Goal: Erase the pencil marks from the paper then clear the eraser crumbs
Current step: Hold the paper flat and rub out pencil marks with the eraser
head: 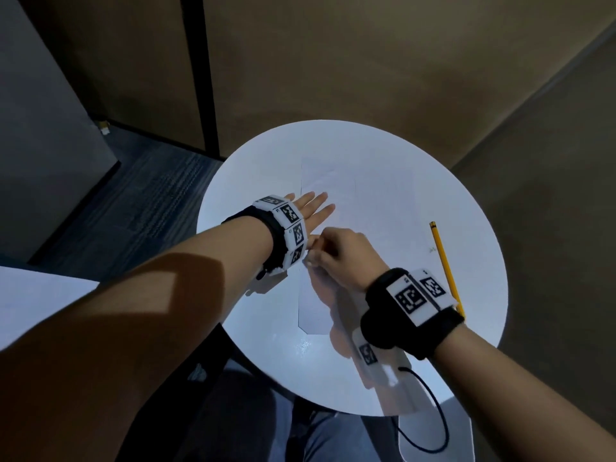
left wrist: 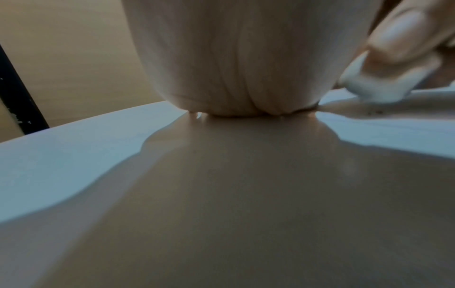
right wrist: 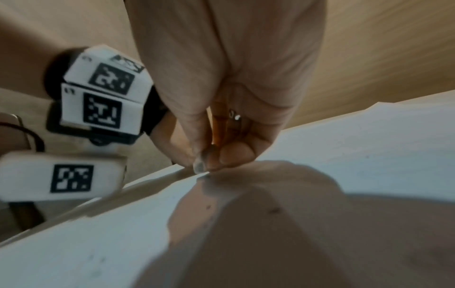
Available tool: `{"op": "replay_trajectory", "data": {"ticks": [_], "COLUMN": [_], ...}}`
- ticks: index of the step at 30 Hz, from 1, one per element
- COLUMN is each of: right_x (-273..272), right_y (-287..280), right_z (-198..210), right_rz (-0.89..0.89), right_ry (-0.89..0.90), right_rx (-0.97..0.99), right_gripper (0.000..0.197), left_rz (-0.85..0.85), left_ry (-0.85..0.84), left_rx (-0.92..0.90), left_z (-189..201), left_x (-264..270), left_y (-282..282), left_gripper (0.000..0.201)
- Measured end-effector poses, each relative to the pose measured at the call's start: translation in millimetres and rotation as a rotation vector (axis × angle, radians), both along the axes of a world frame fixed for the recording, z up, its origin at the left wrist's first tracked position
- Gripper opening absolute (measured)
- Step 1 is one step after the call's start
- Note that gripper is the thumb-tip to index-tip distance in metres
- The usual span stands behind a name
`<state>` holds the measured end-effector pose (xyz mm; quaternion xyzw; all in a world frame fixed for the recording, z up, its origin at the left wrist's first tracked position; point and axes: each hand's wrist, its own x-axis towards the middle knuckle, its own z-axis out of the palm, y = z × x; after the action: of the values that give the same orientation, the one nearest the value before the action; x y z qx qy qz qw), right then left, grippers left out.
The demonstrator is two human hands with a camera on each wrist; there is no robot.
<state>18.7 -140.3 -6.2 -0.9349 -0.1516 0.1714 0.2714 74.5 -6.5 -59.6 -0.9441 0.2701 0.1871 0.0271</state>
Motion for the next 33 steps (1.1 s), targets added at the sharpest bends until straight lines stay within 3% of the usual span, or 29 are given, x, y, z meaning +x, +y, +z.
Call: {"op": "replay_trajectory", "data": {"ticks": [3,7,12,15,19,24,26,29,33], "right_x": [-13.8,-24.5,2.4,-10.9,-21.1,-4.1,-12.9,-16.7,1.0], "right_y": [-0.4,-7.5,-2.0,-4.0,-11.5,-8.6,-10.6,-14.2,-2.8], "right_z": [-7.0,2.4,-1.0,-7.9,0.7,-5.3,-8.6,-0.6,0.6], "right_rz": [0.049,0.197,-0.015,0.044,0.195,-0.019,0.06,0.188,0.044], "right_ry": [-0.02,0.111,-0.007,-0.029,0.059,-0.036,-0.04,0.057,-0.005], "right_rx": [-0.009,-0.088,0.002,-0.007,-0.092,0.026,-0.016,-0.134,-0.056], "right_gripper": [0.009,0.036,0.027,0.013,0.037,0.026,0.021,0.032,0.032], "left_rz": [0.003,0.022,0.012,0.007,0.019,0.008,0.013,0.023,0.013], "left_ry": [0.02,0.05,0.007,0.029,0.043,0.007,0.02,0.056,0.002], "left_rx": [-0.004,-0.034,-0.006,-0.018,-0.031,-0.001,-0.018,-0.037,-0.029], "left_z": [0.0,4.3,-0.8,1.1,5.9,5.7,4.8,5.5,1.2], "left_x": [0.6,0.3,0.8,0.5,-0.6,-2.9,-2.2,-1.0,-1.7], "left_y": [-1.5,-2.4,-1.3,-2.4,-2.0,-2.5,-2.5,-1.4,-0.2], "left_gripper": [0.068,0.066,0.069,0.068,0.065,0.064,0.065,0.065,0.067]}}
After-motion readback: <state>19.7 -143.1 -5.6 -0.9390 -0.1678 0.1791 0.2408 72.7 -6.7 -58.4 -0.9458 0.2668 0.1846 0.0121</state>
